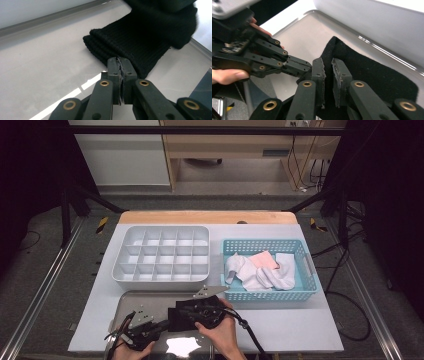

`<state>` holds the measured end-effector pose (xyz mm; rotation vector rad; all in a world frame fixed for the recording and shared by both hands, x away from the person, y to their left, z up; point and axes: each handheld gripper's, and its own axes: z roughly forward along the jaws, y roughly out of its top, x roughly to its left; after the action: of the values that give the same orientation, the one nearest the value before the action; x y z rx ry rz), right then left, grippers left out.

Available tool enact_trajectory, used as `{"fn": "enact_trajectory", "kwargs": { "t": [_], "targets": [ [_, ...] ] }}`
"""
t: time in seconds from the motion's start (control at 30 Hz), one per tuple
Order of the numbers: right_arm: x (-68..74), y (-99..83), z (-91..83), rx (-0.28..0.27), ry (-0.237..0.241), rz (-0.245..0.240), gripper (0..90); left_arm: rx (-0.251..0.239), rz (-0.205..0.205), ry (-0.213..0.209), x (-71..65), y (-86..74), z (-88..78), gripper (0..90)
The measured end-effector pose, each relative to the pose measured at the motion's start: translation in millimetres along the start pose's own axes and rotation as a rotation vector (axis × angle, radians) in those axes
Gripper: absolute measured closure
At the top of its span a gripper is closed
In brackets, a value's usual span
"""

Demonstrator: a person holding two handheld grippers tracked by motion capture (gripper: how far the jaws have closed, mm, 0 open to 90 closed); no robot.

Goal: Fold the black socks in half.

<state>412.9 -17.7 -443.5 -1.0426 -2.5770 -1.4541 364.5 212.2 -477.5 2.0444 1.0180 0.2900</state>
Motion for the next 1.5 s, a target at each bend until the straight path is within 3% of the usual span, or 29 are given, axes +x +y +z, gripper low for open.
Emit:
{"fn": "enact_trajectory", "kwargs": {
  "t": [0.27,0.4,0.63,0.73,0.87,0.97,1.13,1.27,1.37,1.5],
  "targets": [
    [0.3,-4.7,18.9,0.056,-0.046,-0.018,80.6,-0.048,-0.028,0.011,6.4,3.1,-10.2,84.6],
    [0.8,-5.4,22.8,0.069,-0.053,-0.021,75.3,-0.075,-0.045,0.021,10.6,4.6,-16.6,83.6],
    [-2.5,2.0,-5.1,-0.038,-0.014,-0.009,67.2,-0.105,-0.062,0.03,14.6,8.8,-24.4,83.0],
    [-7.4,1.5,-21.7,-0.059,-0.049,-0.013,71.4,-0.121,-0.077,0.008,13.6,13.0,-28.1,83.0],
    [-14.6,-8.5,-34.3,-0.033,-0.092,-0.019,78.0,-0.137,-0.041,0.006,6.1,28.0,-30.7,83.5],
    [-20.5,-19.1,-35.8,-0.008,-0.109,-0.014,81.3,-0.135,-0.008,-0.01,-3.6,40.2,-25.7,83.7],
    [-26.7,-31.1,-34.0,0.016,-0.117,-0.006,83.0,-0.074,0.046,-0.039,-19.3,54.2,2.5,84.6],
    [-29.1,-36.9,-30.3,0.051,-0.139,-0.011,83.4,-0.006,0.057,-0.03,-21.1,48.7,20.4,86.0],
    [-31.7,-40.2,-29.1,0.052,-0.138,-0.005,82.9,0.022,0.057,-0.014,-19.1,40.4,24.5,86.3],
    [-31.3,-36.5,-37.7,0.019,-0.137,0.005,78.0,0.009,0.046,-0.018,-17.6,40.8,21.7,85.1]
  ]
}}
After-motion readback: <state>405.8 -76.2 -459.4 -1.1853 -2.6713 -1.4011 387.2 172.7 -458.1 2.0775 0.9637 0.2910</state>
